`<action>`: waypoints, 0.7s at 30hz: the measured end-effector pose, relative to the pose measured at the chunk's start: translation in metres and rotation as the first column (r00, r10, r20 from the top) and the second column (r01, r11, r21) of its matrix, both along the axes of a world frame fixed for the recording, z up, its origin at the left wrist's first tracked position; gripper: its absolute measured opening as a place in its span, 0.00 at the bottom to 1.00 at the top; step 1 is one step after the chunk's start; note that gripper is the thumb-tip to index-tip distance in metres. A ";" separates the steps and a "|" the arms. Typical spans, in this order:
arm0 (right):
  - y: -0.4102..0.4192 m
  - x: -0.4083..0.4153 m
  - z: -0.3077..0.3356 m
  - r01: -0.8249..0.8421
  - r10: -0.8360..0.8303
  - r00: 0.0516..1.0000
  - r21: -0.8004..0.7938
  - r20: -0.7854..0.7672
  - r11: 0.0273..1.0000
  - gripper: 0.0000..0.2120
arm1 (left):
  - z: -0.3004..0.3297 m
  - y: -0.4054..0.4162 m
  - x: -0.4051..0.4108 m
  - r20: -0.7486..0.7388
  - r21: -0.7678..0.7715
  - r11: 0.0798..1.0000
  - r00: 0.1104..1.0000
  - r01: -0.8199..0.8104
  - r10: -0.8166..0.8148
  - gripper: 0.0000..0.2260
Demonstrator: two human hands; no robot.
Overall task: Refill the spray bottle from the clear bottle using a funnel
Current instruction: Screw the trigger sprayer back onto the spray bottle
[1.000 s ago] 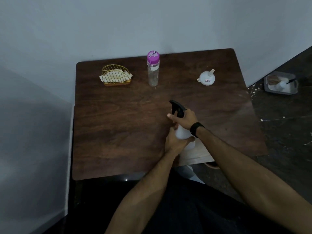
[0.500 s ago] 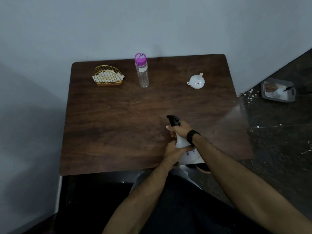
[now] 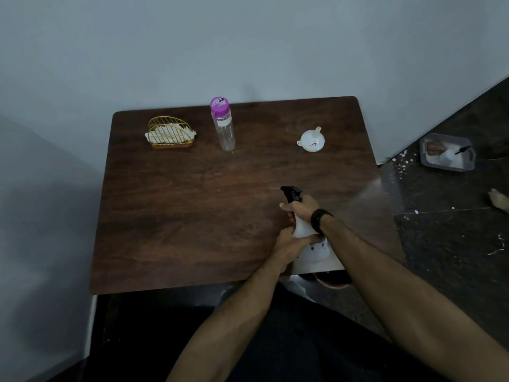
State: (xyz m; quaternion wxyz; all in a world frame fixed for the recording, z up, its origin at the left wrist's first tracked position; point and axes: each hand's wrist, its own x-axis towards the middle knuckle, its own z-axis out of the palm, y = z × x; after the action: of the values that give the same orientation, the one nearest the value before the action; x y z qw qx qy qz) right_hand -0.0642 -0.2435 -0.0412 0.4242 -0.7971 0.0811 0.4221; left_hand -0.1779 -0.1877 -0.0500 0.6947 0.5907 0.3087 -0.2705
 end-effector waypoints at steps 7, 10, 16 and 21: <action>-0.020 0.013 0.004 0.048 -0.048 0.999 0.043 0.005 0.998 0.11 | 0.000 -0.012 0.016 0.029 0.024 0.996 0.996 0.083 -0.084 0.33; -0.023 0.013 0.006 0.080 -0.081 0.996 0.033 0.030 0.996 0.09 | 0.001 -0.013 0.019 0.029 0.036 0.993 0.994 0.109 -0.110 0.33; -0.013 0.013 0.015 -0.010 -0.003 0.997 0.187 0.072 0.982 0.10 | 0.002 0.006 0.024 0.023 0.134 0.983 0.991 0.128 -0.132 0.36; 0.016 0.017 0.021 -0.147 0.116 0.980 0.199 0.161 0.969 0.12 | 0.006 0.043 0.028 0.015 0.377 0.913 0.985 0.156 -0.174 0.44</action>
State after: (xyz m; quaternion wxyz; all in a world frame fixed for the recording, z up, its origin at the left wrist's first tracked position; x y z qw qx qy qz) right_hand -0.0473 -0.2276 -0.0203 0.4817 -0.7806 -0.0485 0.3953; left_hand -0.1499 -0.1446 -0.0436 0.5513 0.7426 0.2866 -0.2500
